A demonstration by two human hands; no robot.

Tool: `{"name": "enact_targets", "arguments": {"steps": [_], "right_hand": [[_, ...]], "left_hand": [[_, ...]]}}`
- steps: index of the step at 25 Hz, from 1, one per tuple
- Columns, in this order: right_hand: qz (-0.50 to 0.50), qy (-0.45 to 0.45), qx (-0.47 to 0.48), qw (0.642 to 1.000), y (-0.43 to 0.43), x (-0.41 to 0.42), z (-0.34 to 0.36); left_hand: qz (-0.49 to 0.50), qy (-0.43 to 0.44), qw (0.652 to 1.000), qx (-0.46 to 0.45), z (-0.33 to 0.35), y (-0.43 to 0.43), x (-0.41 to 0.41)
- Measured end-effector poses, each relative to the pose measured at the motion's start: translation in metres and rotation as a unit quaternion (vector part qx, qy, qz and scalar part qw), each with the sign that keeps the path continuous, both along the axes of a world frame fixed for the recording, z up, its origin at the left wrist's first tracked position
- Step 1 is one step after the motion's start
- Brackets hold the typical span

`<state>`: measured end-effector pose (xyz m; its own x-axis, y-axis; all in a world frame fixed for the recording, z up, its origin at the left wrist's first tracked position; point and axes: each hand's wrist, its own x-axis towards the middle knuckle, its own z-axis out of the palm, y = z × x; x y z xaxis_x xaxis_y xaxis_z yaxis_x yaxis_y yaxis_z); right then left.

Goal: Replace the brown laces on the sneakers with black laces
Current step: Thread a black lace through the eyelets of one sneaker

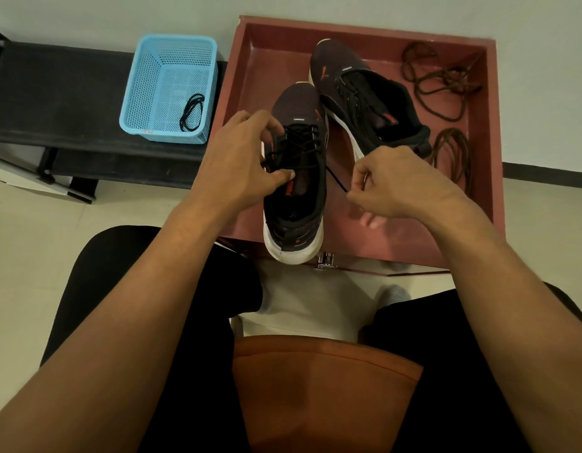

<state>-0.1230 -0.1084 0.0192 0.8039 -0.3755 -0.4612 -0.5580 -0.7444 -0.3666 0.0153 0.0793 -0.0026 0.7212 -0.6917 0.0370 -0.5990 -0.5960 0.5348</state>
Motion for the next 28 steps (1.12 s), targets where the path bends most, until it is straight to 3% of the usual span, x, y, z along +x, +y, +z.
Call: {"name": "enact_targets", "arguments": {"steps": [8,11,13,15,18,21,28], "right_hand": [[0.026,0.152,0.017,0.988,0.003,-0.002,0.002],[0.045,0.023,-0.009,0.999,0.003,0.000,-0.002],[0.027,-0.107,0.026,0.994,0.004,0.003,0.001],[0.012,-0.167,0.057,0.984,0.007,0.005,0.005],[0.013,-0.174,0.038,0.984,0.006,0.004,0.005],[-0.015,-0.130,0.036,0.991,0.003,0.003,0.006],[-0.039,-0.057,0.030,0.997,-0.002,0.001,0.005]], "left_hand": [[0.009,0.061,0.998,0.013,0.005,0.004,0.002],[0.011,0.117,0.993,0.015,0.012,0.010,0.005],[0.030,0.192,0.981,-0.002,0.015,0.013,0.008],[0.034,0.229,0.973,-0.004,0.015,0.015,0.010],[0.018,0.219,0.976,0.010,0.014,0.016,0.012],[0.052,0.236,0.970,-0.006,0.013,0.020,0.016],[0.062,0.246,0.965,0.057,0.015,0.021,0.016]]}}
